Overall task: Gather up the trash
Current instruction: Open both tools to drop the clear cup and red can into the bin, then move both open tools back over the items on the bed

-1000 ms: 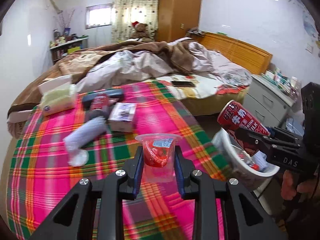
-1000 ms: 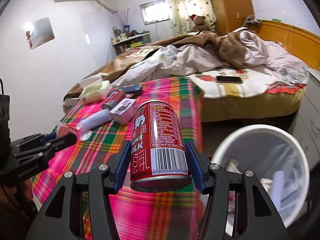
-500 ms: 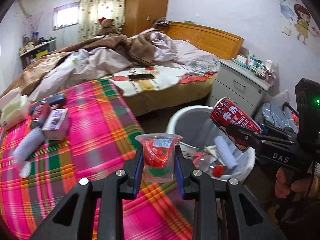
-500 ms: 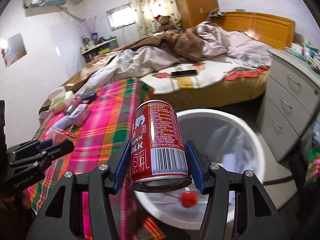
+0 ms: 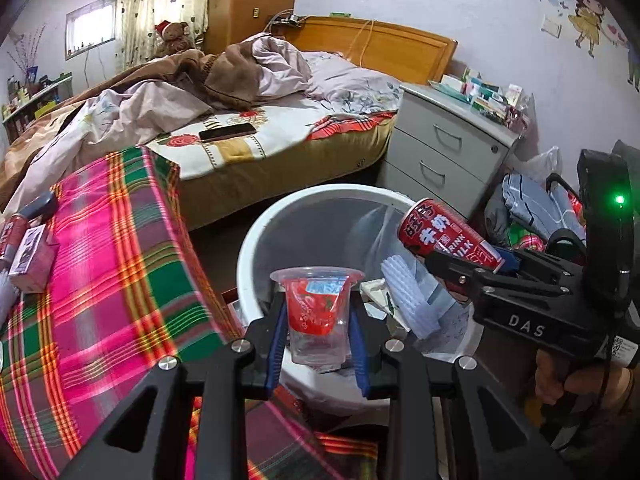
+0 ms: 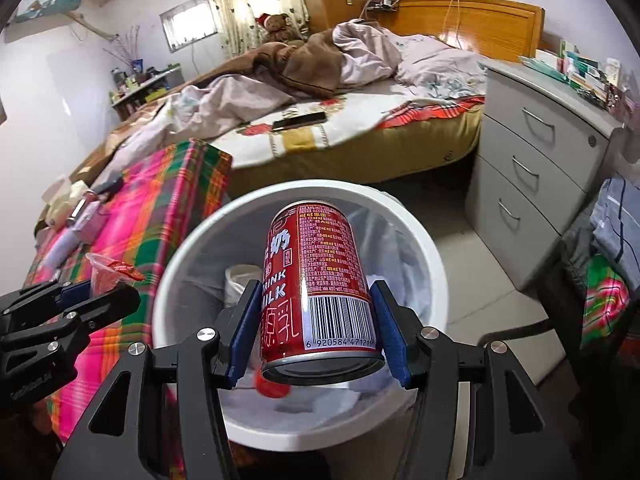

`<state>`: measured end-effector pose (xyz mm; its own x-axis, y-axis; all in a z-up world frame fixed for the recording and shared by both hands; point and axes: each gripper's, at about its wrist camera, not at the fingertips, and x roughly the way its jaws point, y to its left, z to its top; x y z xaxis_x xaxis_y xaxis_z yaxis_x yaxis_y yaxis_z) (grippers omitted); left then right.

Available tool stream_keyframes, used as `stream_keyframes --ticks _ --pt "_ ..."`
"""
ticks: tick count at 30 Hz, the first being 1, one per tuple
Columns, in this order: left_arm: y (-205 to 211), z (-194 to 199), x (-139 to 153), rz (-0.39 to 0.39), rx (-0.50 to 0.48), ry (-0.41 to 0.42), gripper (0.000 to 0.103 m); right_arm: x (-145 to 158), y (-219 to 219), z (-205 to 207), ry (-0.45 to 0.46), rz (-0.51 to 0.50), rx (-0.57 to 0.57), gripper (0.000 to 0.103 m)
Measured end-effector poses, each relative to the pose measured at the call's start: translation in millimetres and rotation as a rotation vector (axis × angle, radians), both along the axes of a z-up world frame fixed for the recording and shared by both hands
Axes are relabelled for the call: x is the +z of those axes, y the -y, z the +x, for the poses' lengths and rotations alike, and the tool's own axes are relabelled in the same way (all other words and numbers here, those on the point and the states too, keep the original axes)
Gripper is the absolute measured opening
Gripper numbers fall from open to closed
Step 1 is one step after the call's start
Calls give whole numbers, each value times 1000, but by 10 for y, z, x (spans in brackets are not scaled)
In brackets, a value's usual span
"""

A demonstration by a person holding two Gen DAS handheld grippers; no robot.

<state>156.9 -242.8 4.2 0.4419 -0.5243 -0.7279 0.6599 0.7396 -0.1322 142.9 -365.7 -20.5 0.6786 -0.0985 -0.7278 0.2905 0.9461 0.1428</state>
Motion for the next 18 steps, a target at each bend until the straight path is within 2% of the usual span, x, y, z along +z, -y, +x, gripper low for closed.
stream_keyframes --ticks 6,7,8,10,18 --pt "106 34 -85 16 9 -16 31 -87 122 5 -34 -2 -15 56" --pt "114 47 -97 18 15 -19 34 -94 134 6 -40 -1 -17 56" --pt "122 59 -108 19 20 -22 47 -98 139 6 -45 -3 -18 56" --pt "118 77 -115 14 27 -25 58 -93 148 11 -39 -1 -11 56" --pt "46 58 -91 -1 41 -14 59 -71 129 6 -29 -4 -8 57"
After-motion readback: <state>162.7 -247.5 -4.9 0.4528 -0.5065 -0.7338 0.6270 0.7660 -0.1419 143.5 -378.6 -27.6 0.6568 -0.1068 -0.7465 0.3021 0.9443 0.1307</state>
